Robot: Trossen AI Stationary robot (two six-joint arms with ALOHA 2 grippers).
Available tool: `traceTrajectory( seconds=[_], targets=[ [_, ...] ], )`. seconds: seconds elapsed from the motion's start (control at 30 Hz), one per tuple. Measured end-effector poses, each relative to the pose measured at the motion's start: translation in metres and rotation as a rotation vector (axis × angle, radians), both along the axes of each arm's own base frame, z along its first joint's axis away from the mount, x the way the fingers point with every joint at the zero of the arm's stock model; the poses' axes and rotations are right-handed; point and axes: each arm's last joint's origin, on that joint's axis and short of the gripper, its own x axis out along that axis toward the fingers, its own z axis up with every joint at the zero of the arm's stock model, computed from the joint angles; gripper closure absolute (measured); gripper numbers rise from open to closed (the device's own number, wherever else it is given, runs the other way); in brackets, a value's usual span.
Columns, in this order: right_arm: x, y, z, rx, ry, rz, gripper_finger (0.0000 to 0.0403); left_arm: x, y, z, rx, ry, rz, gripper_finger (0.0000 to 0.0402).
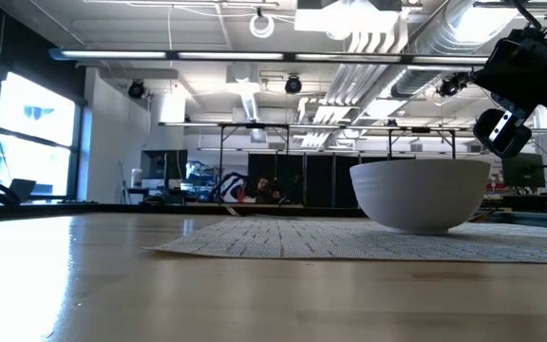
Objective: Pick & Place Utensil
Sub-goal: Put the brown cup on the gray mat to the top right of the white bowl
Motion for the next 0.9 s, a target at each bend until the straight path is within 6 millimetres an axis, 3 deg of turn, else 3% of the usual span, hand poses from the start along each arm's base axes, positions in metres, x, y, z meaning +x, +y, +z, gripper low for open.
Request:
traceTrajectory(
  seconds=[0.3, 0.57, 0.9],
  targets=[
    [0.000, 0.000, 0.002, -0.022, -0.024, 0.004, 0.0398, -0.023, -0.009, -0.004, -0.009, 0.061, 0.227, 0.0270],
    [0.000, 0.000, 0.002, -0.144, -0.051, 0.006, 0.0398, -0.045, -0.013, -0.044, 0.066, 0.256, 0.467, 0.0270],
    [0.001, -0.003, 0.003, -0.164, -0.052, -0.116, 0.0398, -0.048, -0.005, -0.083, 0.183, 0.302, 0.620, 0.0270]
  ],
)
